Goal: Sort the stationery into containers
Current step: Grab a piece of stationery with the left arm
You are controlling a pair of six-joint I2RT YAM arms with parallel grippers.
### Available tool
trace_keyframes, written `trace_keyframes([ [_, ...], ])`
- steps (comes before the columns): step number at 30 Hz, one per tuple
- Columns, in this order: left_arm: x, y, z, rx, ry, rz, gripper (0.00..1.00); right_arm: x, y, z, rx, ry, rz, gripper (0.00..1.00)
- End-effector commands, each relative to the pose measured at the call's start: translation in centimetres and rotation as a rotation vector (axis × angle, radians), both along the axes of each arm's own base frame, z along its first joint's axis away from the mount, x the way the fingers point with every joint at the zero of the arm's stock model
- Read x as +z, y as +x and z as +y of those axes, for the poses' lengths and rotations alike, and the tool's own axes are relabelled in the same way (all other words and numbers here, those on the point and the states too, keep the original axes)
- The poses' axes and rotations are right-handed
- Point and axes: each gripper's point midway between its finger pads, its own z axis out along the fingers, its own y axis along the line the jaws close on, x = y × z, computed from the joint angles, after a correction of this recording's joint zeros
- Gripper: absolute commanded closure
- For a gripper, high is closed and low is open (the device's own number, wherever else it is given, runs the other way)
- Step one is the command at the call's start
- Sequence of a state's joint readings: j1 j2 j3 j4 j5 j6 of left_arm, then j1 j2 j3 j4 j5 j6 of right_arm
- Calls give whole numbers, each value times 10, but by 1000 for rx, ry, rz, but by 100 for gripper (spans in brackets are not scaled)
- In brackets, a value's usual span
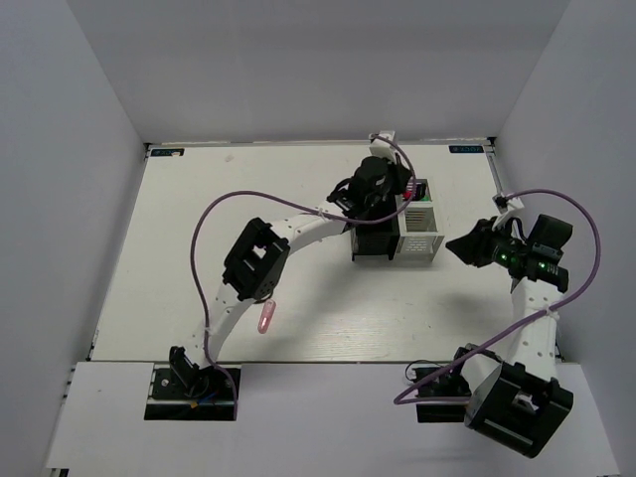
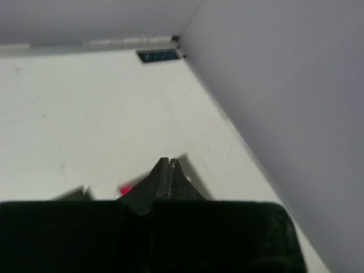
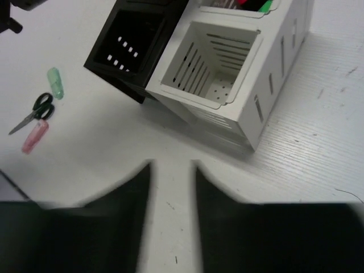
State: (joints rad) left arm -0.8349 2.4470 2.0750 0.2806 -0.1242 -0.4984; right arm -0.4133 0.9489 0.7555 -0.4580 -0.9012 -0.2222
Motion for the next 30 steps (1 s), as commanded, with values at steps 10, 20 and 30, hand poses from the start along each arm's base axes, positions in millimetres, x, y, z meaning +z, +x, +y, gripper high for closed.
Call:
trace_keyframes([
  [10,6,-163,289,458,651,319,23,26,-8,31,314,243,155,100],
  [20,-111,-230,427,781,297,902,23,21,21,10,20,-175,98,87],
  [30,-126,-190,403,827,262,1075,23,-2,7,26,36,-180,140,100],
])
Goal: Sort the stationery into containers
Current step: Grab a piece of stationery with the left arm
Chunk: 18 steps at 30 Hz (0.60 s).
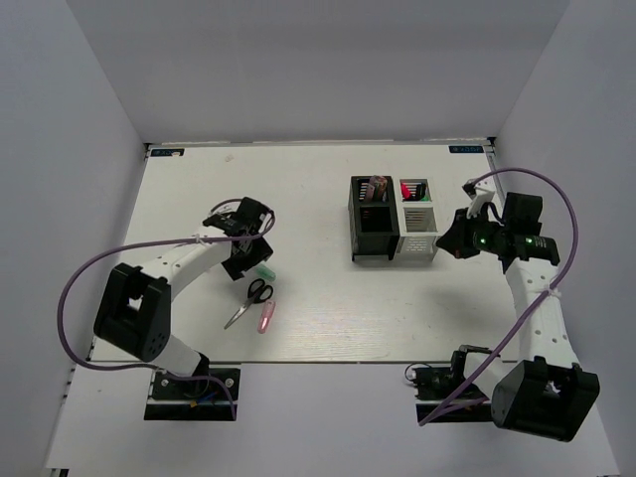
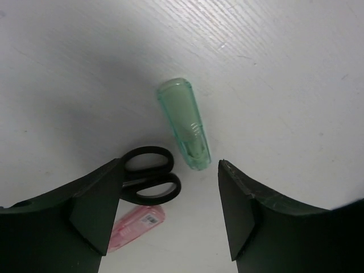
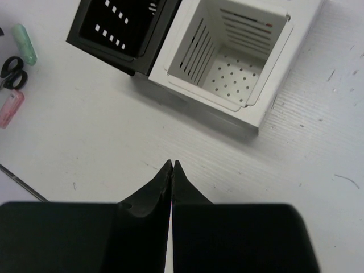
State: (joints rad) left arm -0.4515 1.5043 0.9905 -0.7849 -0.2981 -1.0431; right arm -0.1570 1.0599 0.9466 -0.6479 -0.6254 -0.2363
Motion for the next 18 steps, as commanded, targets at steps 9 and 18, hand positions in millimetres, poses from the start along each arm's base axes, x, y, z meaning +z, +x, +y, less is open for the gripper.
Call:
trace_keyframes([
  [9,-11,24,-16,79,-12,71,24,-7,2,-2,-24,-39,-12,97],
  [18,-30,30,-8,94,38,134,38,-7,1,-3,-23,-43,-23,97],
])
